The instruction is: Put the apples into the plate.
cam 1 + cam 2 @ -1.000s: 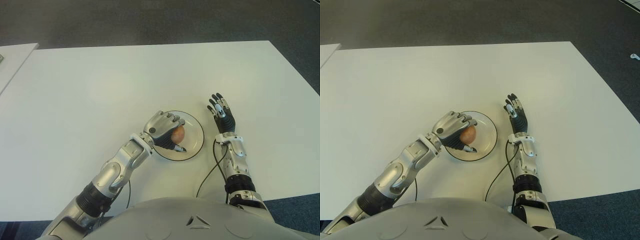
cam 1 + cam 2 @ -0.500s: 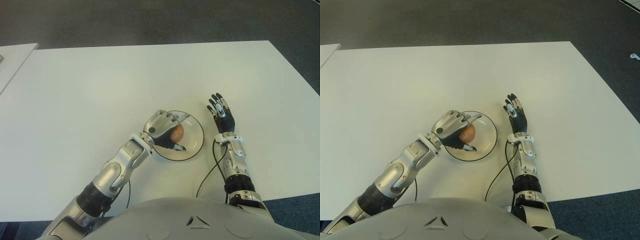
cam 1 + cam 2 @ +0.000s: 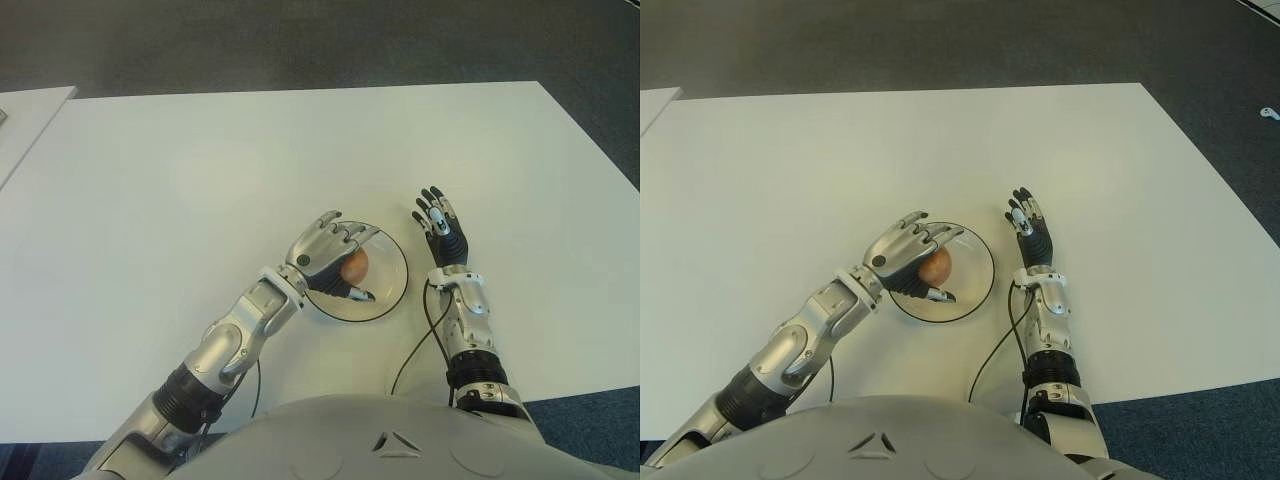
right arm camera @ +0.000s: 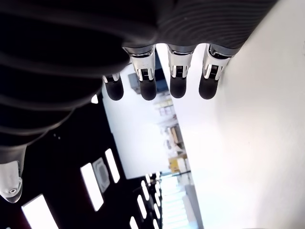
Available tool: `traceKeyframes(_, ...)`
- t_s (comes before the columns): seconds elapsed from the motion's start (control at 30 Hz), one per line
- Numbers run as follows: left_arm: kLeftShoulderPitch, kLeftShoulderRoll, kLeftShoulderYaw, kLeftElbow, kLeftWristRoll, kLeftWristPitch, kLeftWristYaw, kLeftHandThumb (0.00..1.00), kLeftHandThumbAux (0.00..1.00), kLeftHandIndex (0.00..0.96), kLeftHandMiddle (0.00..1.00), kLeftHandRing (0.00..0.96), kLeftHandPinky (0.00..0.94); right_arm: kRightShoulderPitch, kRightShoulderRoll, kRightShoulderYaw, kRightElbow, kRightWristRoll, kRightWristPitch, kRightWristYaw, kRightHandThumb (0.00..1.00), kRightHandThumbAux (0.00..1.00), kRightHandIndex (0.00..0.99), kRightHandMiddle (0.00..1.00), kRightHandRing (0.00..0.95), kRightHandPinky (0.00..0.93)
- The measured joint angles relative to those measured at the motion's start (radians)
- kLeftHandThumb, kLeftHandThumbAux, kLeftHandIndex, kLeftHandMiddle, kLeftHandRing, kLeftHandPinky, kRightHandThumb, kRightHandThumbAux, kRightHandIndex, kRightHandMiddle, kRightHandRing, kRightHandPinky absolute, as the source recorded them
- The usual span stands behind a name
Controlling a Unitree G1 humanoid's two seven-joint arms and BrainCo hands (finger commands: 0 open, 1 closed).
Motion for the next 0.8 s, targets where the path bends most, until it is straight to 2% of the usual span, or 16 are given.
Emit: traceKeyframes(0.8, -0.001, -0.018, 0.02, 0.008, -0.061, -0.003, 0.005, 0.083, 0.303, 0.0, 0.0, 0.0, 0.0, 0.017, 0.008, 0.0, -0.021, -0.006, -0.001, 0.003, 0.036, 0.485, 0.019, 0.048, 0.008, 0.004)
